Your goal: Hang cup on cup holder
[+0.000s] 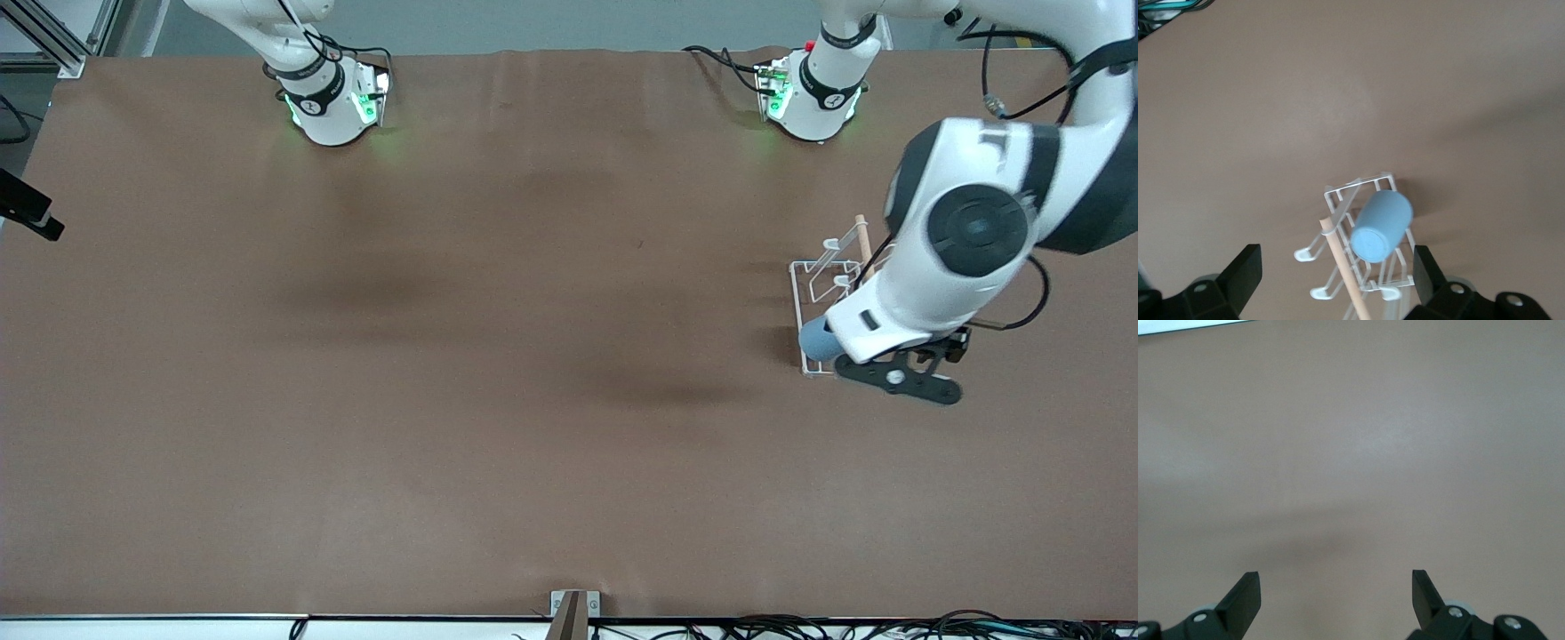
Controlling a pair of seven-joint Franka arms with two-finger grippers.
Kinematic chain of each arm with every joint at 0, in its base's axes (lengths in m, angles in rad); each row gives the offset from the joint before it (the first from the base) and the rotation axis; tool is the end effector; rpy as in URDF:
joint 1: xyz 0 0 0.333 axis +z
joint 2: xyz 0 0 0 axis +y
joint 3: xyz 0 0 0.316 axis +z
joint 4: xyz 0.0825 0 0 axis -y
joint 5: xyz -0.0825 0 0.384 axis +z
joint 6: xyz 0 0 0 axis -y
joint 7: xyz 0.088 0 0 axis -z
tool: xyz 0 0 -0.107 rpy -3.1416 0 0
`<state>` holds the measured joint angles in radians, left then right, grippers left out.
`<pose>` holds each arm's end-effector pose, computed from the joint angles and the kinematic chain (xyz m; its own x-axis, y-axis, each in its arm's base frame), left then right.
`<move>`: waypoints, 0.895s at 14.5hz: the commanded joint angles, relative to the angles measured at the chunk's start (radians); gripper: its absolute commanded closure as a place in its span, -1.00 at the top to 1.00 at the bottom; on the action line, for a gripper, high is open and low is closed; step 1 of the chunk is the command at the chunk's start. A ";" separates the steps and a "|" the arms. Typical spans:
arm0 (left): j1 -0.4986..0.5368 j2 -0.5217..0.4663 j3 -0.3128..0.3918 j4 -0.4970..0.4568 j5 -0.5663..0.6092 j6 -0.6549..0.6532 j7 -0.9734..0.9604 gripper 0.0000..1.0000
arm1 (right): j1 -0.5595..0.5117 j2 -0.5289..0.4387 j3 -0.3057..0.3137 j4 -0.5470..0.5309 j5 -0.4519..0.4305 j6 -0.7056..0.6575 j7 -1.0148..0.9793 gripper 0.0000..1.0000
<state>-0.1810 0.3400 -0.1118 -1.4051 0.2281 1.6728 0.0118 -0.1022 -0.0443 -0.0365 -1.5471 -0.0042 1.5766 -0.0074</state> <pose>0.6371 -0.1579 0.5078 0.9454 -0.3174 -0.0742 -0.3258 -0.9271 -0.1855 0.5363 -0.0758 0.6605 0.9887 -0.1306 0.0737 -0.1312 -0.9914 0.0031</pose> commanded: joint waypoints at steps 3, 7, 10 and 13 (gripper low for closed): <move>0.087 -0.151 -0.009 -0.026 -0.140 -0.001 -0.010 1.00 | 0.010 0.001 -0.002 0.012 -0.013 -0.001 0.004 1.00; 0.132 -0.246 -0.009 -0.034 -0.191 -0.059 -0.019 1.00 | 0.016 0.001 -0.002 0.012 -0.014 0.000 0.009 1.00; 0.152 -0.300 -0.008 -0.044 -0.207 -0.093 -0.023 1.00 | 0.032 0.000 -0.003 0.012 -0.019 0.000 0.014 1.00; 0.138 -0.337 -0.006 -0.049 -0.210 -0.165 -0.010 1.00 | 0.030 0.001 -0.003 0.012 -0.019 0.000 0.014 1.00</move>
<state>-0.0399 0.0468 -0.1137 -1.4234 0.0366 1.5331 0.0002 -0.0785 -0.0442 -0.0362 -1.5446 -0.0091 1.5773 -0.0071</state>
